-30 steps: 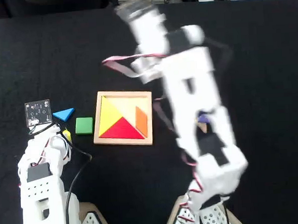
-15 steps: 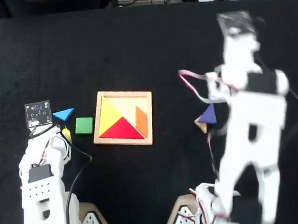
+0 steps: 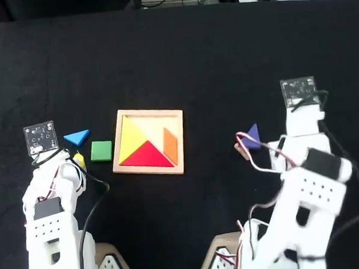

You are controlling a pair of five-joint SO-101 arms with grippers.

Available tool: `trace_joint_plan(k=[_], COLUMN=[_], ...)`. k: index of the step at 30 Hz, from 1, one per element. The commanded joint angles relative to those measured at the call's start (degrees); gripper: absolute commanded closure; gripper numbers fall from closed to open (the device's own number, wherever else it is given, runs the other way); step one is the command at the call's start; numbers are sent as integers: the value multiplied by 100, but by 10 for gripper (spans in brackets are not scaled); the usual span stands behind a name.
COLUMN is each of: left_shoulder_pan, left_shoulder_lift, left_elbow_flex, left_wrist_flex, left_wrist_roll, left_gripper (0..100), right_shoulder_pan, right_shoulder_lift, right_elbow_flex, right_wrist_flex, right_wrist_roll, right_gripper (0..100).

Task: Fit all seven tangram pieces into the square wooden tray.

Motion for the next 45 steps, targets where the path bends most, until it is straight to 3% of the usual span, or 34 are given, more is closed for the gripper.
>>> trace_joint_plan(k=[1,13,23,45], left_shoulder_pan=[-40,110,180,180], left_shoulder_lift=[-79,-79,-79,-79], left_elbow_flex=[-136,-119,-22,-4], left_wrist_flex=[-97,-70,-97,-97], left_wrist_roll=[62,-123,-396,-413], left_gripper=[829,829,829,829], right_shoulder_pan=[-404,-774,-2136,-1073], right_shoulder_lift=[980,4330,4031,4365], right_elbow_flex=[-13,-1358,-1587,-2044], right_wrist_flex=[-325,-1108,-1002,-1477], right_wrist_roll=[26,-791,-923,141], right_gripper=[907,922,847,847])
